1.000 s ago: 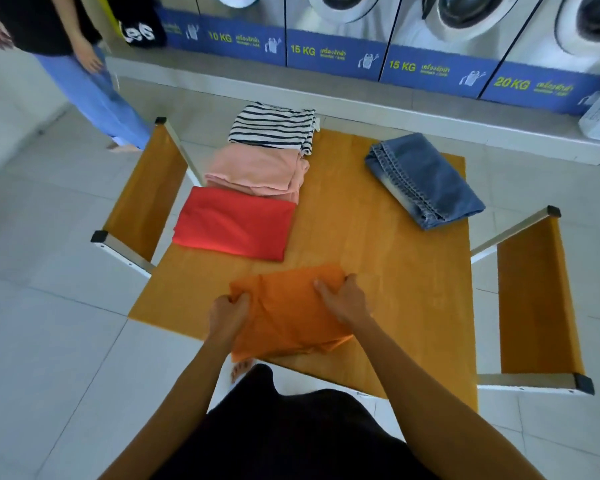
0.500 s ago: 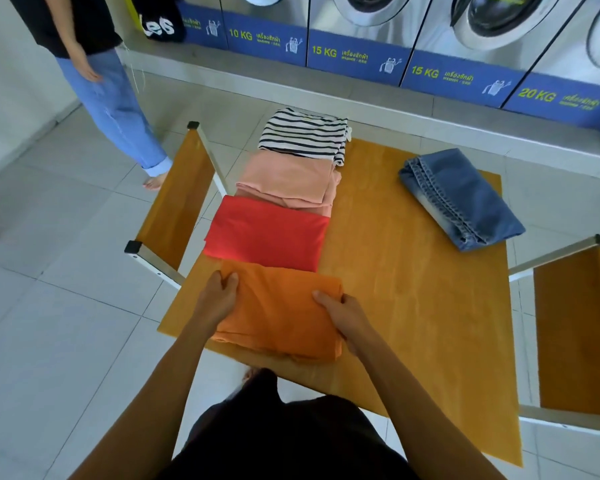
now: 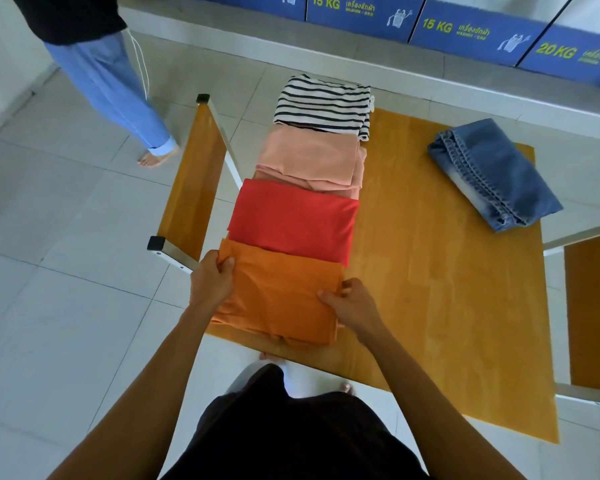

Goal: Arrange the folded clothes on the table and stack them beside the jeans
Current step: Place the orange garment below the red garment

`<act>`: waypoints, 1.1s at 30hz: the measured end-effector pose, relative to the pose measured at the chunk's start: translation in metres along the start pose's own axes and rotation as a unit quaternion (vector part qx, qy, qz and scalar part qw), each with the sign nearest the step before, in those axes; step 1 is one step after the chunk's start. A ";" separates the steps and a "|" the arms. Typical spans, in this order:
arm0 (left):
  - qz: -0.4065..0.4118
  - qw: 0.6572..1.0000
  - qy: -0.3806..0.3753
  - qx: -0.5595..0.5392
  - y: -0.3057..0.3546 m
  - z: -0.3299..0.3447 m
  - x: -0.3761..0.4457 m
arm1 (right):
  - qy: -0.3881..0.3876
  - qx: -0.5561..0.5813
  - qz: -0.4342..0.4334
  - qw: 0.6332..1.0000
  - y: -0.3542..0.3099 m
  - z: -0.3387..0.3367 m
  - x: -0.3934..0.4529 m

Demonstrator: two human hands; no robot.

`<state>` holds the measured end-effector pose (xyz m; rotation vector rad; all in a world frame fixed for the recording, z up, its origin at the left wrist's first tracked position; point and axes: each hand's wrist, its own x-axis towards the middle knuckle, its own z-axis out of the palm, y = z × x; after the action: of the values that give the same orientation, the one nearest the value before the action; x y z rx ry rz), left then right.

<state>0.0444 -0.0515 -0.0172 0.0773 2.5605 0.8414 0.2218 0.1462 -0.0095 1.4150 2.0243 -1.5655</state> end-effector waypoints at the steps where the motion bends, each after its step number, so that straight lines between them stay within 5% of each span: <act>1: 0.001 1.000 -0.001 0.003 -0.002 0.000 0.002 | 0.000 0.006 0.006 1.000 0.001 0.003 -0.002; 15: 0.025 1.000 0.005 0.014 -0.019 0.002 0.006 | 0.068 -0.001 0.022 0.997 0.001 0.025 -0.017; 23: 0.110 0.986 0.121 -0.006 0.020 0.002 0.007 | 0.149 -0.073 0.003 0.986 -0.009 0.009 -0.020; 33: 0.341 0.937 -0.072 -0.032 0.130 0.061 0.012 | 0.219 0.013 -0.075 0.973 -0.041 -0.052 -0.002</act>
<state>0.0484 0.0898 0.0093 1.0133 2.3652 1.1017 0.2092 0.1896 0.0389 1.7840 2.4105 -1.4351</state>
